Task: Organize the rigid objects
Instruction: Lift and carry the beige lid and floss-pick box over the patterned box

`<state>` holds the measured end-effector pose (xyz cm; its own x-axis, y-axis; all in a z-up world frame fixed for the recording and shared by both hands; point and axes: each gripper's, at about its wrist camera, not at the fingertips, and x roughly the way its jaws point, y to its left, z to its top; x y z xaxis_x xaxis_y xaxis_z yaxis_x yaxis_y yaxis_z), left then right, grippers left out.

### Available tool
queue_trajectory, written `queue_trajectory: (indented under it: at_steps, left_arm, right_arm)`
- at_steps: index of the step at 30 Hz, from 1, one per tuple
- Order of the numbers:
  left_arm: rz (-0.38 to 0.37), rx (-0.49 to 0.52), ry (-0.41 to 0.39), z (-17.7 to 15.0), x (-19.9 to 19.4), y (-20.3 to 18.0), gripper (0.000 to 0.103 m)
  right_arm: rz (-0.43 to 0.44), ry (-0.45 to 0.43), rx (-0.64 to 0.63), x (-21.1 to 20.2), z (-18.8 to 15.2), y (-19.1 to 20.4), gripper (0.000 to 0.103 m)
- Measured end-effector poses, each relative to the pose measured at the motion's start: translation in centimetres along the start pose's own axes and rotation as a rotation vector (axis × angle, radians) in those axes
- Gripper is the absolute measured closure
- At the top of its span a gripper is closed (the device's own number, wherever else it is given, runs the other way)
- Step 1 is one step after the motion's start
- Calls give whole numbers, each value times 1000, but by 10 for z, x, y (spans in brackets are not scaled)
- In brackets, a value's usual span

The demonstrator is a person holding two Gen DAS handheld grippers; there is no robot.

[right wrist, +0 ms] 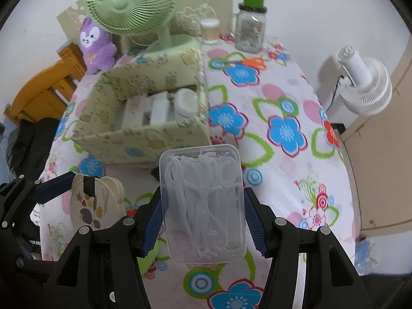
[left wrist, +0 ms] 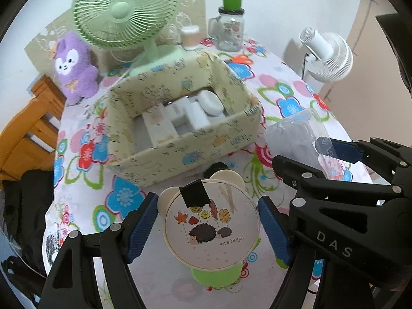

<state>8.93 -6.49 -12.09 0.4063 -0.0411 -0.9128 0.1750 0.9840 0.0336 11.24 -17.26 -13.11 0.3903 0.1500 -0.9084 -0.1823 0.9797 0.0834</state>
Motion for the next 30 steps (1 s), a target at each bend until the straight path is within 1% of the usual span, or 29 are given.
queue_trajectory:
  at_steps: [7, 15, 30]
  left_arm:
    - [24, -38, -17, 8, -16, 14, 23]
    - [39, -60, -47, 24, -25, 21, 23]
    - [64, -79, -71, 60, -22, 32, 23]
  right_arm:
    - [9, -17, -44, -12, 17, 16, 42]
    - [29, -45, -81, -21, 40, 25, 42]
    - [47, -58, -131, -16, 83, 29, 41]
